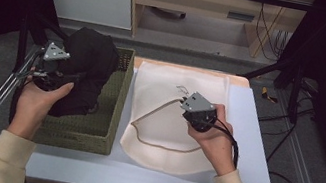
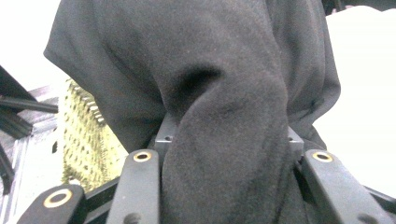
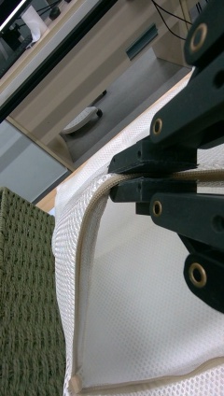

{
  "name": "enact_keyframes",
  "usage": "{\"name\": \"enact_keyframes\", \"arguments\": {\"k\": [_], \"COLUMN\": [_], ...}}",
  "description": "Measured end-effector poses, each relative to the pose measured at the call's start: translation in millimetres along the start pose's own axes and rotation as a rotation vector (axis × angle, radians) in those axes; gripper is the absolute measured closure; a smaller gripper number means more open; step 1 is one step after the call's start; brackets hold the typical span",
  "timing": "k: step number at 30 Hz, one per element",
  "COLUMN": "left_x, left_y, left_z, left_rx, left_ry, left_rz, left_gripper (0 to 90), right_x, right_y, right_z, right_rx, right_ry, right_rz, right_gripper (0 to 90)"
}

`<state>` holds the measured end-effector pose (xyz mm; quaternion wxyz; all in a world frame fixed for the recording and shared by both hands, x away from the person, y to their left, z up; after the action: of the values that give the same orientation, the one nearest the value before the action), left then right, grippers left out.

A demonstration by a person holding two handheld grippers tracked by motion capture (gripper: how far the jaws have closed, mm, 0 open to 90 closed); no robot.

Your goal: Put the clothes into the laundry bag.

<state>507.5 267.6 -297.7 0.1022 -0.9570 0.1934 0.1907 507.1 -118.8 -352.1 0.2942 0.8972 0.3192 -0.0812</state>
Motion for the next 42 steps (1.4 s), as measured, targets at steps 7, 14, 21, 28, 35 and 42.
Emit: {"name": "enact_keyframes", "arguments": {"k": [7,14,21,28,35,42], "left_x": [-13.2,-26.0,-37.5,-53.3,-62.4,-60.8], "left_y": [26.2,47.4,64.1,83.9,105.1,124.2], "left_z": [-4.2,-7.5,-4.8,-4.9,1.2,9.6], "left_rx": [0.066,0.106,0.133,0.166,0.204,0.222], "left_ry": [0.009,0.030,0.052,0.073,0.075,0.055], "left_rz": [0.054,0.117,0.167,0.214,0.262,0.319], "left_gripper": [56.8,56.8,56.8,56.8,56.7,56.6], "right_x": [0.6,1.5,2.3,1.0,1.0,2.2], "right_y": [0.2,-1.1,-0.6,3.7,9.3,16.3], "right_z": [1.3,-1.2,-1.7,-1.7,-4.5,-7.6], "right_rx": [0.003,0.003,0.016,0.052,0.074,0.092], "right_ry": [-0.002,0.000,0.001,0.008,0.004,-0.003], "right_rz": [-0.005,-0.013,-0.023,-0.042,-0.059,-0.070], "right_gripper": [86.1,86.2,86.2,86.3,86.3,86.4]}}
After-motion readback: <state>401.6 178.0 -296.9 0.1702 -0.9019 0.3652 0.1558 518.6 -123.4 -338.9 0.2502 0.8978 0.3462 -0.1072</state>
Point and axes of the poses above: each handheld gripper's, and its own axes: x roughly forward along the jaws, z roughly out of its underside, y roughly to its right, the point moved 1 cm from there along x, roughly forward along the jaws, and after that the axes turned 9 degrees about y, right-handed, at the moved point
